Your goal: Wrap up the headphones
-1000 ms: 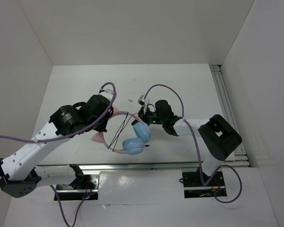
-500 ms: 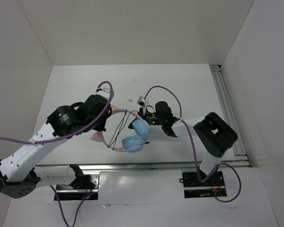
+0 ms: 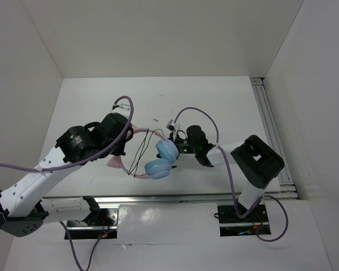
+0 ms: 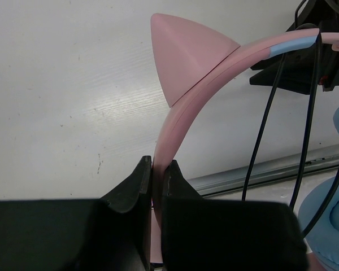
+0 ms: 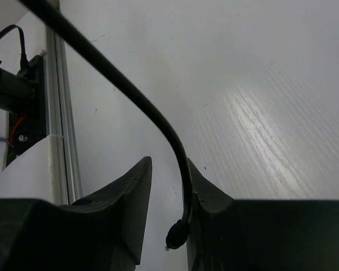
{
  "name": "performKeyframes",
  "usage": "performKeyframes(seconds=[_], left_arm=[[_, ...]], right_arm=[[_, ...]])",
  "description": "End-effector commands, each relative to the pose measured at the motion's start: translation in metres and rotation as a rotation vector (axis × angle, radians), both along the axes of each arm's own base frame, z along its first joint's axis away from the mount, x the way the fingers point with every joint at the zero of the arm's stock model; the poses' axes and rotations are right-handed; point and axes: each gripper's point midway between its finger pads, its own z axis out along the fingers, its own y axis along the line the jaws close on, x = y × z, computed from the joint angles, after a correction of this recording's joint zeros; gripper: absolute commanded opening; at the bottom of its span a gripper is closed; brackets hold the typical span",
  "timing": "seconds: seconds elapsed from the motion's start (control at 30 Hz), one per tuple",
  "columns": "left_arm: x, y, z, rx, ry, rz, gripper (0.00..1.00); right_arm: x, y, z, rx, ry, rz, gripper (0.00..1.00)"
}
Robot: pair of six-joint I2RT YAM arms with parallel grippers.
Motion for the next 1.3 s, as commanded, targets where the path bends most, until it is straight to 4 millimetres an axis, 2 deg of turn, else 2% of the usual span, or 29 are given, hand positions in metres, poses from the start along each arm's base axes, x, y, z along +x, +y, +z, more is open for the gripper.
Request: performKeyframes(seconds=[0.0,0.23,0.37,0.47,0.53,0.57,0.6,0.67,0.7,0.73,0.8,0.9,0.93,1.0,1.03,1.1,1.13,1.17,1.2,1.23,1.27], left_arm=[[0.008,-0.01,0.013,-0.083,-0.054,0.037,0.0],[0.008,-0.012,0.01,-0.087,-0.047,0.032,0.0],[0.008,-0.012,0.01,-0.087,-0.047,0.032,0.0],[0.008,-0.011,0.007,-0.08,-0.041,0.032,0.0],[0.008,-0.011,0.007,-0.08,-0.041,0.032,0.0],[0.008,-0.011,0.007,-0.08,-0.041,0.032,0.0],[0.008,-0.012,0.007,-0.087,-0.04,0.039,0.0],[0.008,-0.012,0.007,-0.087,-0.04,0.039,0.0],[0.008,-0.012,0.007,-0.087,-0.04,0.039,0.0],[0.007,-0.013,0.007,-0.092,-0.034,0.034,0.0],[0.007,-0.014,0.01,-0.105,-0.039,0.04,0.0],[0.013,-0.012,0.013,-0.141,-0.066,0.118,0.0],[0.019,-0.012,0.017,-0.148,-0.088,0.154,0.0],[0.027,-0.016,0.018,-0.195,-0.116,0.222,0.0],[0.032,-0.019,0.019,-0.211,-0.126,0.24,0.0],[0.05,-0.025,0.018,-0.287,-0.143,0.294,0.0],[0.054,-0.033,0.01,-0.304,-0.121,0.285,0.0],[0.058,-0.038,0.01,-0.34,-0.125,0.287,0.0],[0.07,-0.047,0.013,-0.392,-0.147,0.297,0.0],[0.074,-0.054,0.004,-0.391,-0.132,0.289,0.0],[0.079,-0.059,0.004,-0.421,-0.125,0.29,0.0]], right_arm=[[0.01,-0.003,0.014,0.002,-0.059,-0.034,0.36],[0.03,-0.012,0.015,-0.012,-0.079,-0.102,0.33],[0.033,-0.015,0.015,-0.012,-0.079,-0.113,0.33],[0.042,-0.019,0.023,-0.002,-0.093,-0.132,0.33],[0.038,-0.02,0.019,-0.005,-0.085,-0.123,0.26],[0.037,-0.019,0.02,-0.003,-0.083,-0.115,0.12],[0.035,-0.018,0.02,0.0,-0.081,-0.106,0.06],[0.036,-0.018,0.022,0.006,-0.09,-0.106,0.0],[0.033,-0.019,0.018,0.002,-0.073,-0.108,0.0],[0.038,-0.021,0.026,0.022,-0.099,-0.118,0.0],[0.036,-0.021,0.025,0.026,-0.088,-0.121,0.0],[0.033,-0.018,0.028,0.054,-0.059,-0.139,0.0],[0.03,-0.021,0.026,0.058,-0.045,-0.155,0.0],[0.024,-0.018,0.037,0.116,-0.031,-0.19,0.0],[0.02,-0.023,0.034,0.127,-0.009,-0.212,0.0],[0.011,-0.018,0.043,0.183,0.018,-0.221,0.0],[0.013,-0.02,0.042,0.19,0.03,-0.244,0.0],[0.008,-0.018,0.039,0.188,0.05,-0.246,0.0],[0.008,-0.018,0.045,0.204,0.047,-0.247,0.0],[0.006,-0.015,0.045,0.208,0.061,-0.248,0.0],[0.004,-0.016,0.048,0.22,0.061,-0.248,0.0]])
